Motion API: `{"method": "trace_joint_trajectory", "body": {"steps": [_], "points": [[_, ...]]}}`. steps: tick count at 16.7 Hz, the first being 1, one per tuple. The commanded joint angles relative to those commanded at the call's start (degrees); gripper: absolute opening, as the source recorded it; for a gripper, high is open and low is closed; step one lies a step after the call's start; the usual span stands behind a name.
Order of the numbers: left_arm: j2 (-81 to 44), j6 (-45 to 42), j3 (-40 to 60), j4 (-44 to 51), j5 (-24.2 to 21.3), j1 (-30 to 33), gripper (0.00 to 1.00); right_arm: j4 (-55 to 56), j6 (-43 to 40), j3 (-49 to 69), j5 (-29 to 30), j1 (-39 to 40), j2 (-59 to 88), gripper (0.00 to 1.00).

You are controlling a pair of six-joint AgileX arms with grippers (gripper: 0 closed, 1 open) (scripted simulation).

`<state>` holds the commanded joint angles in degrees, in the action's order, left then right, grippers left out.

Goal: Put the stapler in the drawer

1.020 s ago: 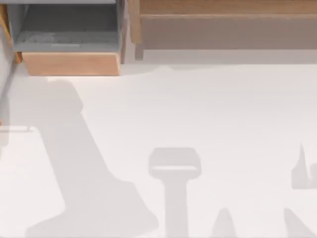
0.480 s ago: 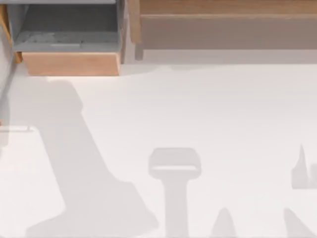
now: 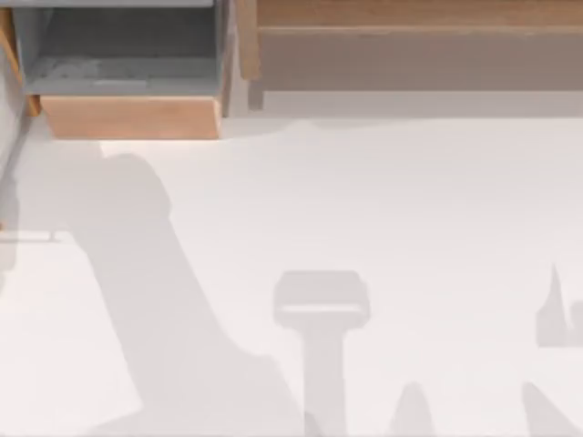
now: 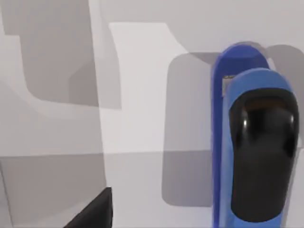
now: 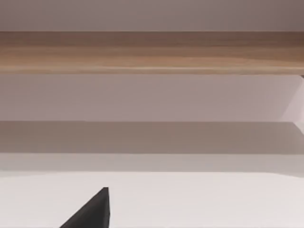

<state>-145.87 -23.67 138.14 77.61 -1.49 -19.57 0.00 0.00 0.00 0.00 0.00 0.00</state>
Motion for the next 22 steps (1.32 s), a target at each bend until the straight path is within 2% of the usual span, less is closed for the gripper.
{"method": "trace_joint_trajectory", "body": {"steps": [4,9,16,22], "points": [[10.43,-8.97,-8.28,-9.56,-3.26,-2.16,1.00,0.00,0.00,0.00,0.00,0.00,0.00,1.00],[23.02,-24.73,-23.87,-31.14,-7.36,-10.27,1.00,0.00,0.00,0.00,0.00,0.00,0.00,1.00],[33.27,-48.30,-53.37,-71.98,-13.72,-23.84,1.00,0.00,0.00,0.00,0.00,0.00,0.00,1.00],[33.97,-62.61,-80.78,-109.95,-22.10,-28.76,1.00,0.00,0.00,0.00,0.00,0.00,0.00,1.00]]}}
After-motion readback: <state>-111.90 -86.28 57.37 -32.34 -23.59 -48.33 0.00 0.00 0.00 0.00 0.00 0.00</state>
